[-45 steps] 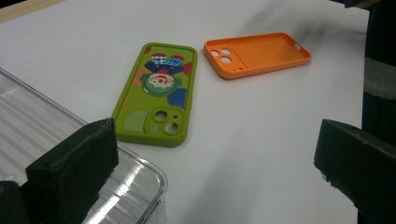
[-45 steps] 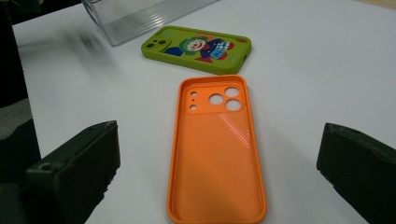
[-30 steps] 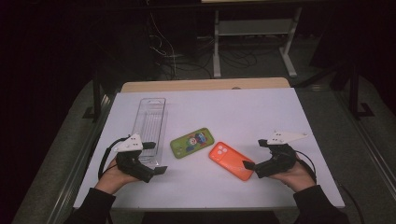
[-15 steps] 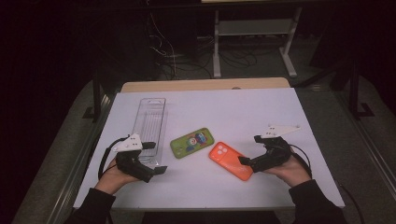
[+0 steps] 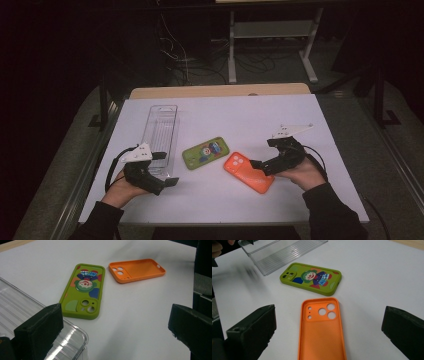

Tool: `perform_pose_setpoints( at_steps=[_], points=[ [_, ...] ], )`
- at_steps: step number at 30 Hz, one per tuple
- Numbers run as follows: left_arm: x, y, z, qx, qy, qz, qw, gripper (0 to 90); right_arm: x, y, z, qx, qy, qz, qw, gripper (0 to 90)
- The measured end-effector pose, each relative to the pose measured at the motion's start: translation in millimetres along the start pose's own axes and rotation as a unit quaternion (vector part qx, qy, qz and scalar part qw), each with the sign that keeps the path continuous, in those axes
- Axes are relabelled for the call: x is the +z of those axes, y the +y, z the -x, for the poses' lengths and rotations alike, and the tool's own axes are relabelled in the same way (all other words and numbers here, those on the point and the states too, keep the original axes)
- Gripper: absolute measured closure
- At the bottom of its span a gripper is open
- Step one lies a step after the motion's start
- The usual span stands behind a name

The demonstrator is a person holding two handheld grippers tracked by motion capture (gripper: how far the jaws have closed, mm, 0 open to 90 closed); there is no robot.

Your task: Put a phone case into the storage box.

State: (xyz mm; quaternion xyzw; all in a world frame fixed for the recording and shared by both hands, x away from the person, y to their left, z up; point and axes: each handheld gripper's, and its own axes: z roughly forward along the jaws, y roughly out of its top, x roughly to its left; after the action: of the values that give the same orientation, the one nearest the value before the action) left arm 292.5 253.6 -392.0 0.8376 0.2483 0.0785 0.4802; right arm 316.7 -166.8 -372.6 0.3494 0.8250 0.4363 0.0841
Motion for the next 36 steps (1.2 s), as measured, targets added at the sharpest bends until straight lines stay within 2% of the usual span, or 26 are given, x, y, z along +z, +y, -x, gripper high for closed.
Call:
perform_pose_setpoints(
  at_steps=[8,19,25,36],
  points=[
    [0.8,0.0,0.0,-0.002,0.000,-0.002,1.0000,0.0,9.9,9.5,0.4,-0.003,-0.009,-0.005,0.9999,0.0],
    [0.8,0.4,0.3,0.003,-0.003,-0.005,1.0000,0.0,21.7,21.6,0.6,-0.006,-0.006,-0.014,0.9999,0.0],
    [1.5,0.2,1.3,-0.003,-0.003,-0.001,1.0000,0.0,31.1,27.4,0.1,-0.007,-0.004,-0.023,0.9997,0.0],
    [2.1,0.0,0.9,-0.001,-0.004,-0.002,1.0000,0.0,38.9,37.3,-2.2,-0.017,-0.007,-0.019,0.9996,0.0]
  ],
)
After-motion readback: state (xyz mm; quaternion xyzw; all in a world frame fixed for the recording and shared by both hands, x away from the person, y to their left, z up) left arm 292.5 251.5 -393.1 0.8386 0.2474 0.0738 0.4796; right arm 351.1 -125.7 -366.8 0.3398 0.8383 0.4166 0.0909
